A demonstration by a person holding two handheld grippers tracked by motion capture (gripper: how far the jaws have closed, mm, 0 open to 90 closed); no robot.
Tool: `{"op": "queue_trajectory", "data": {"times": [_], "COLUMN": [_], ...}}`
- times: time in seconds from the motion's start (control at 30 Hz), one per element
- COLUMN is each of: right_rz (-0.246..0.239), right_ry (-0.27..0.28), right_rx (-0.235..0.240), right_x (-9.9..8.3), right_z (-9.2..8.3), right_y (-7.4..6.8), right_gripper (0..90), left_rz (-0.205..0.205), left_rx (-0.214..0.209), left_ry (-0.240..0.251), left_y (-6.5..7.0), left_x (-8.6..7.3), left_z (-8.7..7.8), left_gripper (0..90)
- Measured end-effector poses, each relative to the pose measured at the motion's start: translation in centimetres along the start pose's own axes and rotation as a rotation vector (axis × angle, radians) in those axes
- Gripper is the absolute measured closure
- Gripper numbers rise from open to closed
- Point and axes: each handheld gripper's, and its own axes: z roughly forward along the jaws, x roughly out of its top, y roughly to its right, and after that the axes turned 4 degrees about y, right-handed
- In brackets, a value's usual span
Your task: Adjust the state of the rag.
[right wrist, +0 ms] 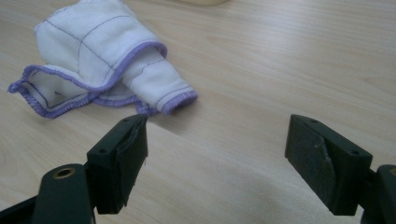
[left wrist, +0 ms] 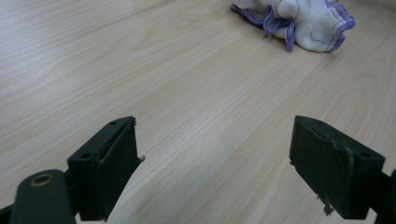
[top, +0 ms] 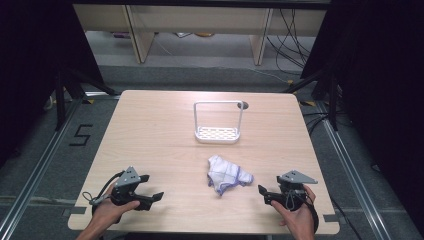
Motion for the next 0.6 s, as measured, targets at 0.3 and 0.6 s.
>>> {"op": "queue_trajectory", "data": {"times": [0.3,0.6], "right_rz": [-0.001,0.023], "right_ry": [0.033,0.051], "right_rx": [-0.024,-0.044], "right_x": [0.1,0.2], "right_z": [-0.3,-0.7], "right_y": [0.5,0.8], "right_gripper": [22.7,23.9], "left_rz": [0.012,0.016], "left_rx": [-0.034,-0.064], "left_ry": [0.011,0.014], "left_y": [1.2,2.5], "left_x": [0.3,0.9], "left_z": [0.6,1.4], "left_gripper": [15.5,18.7]}}
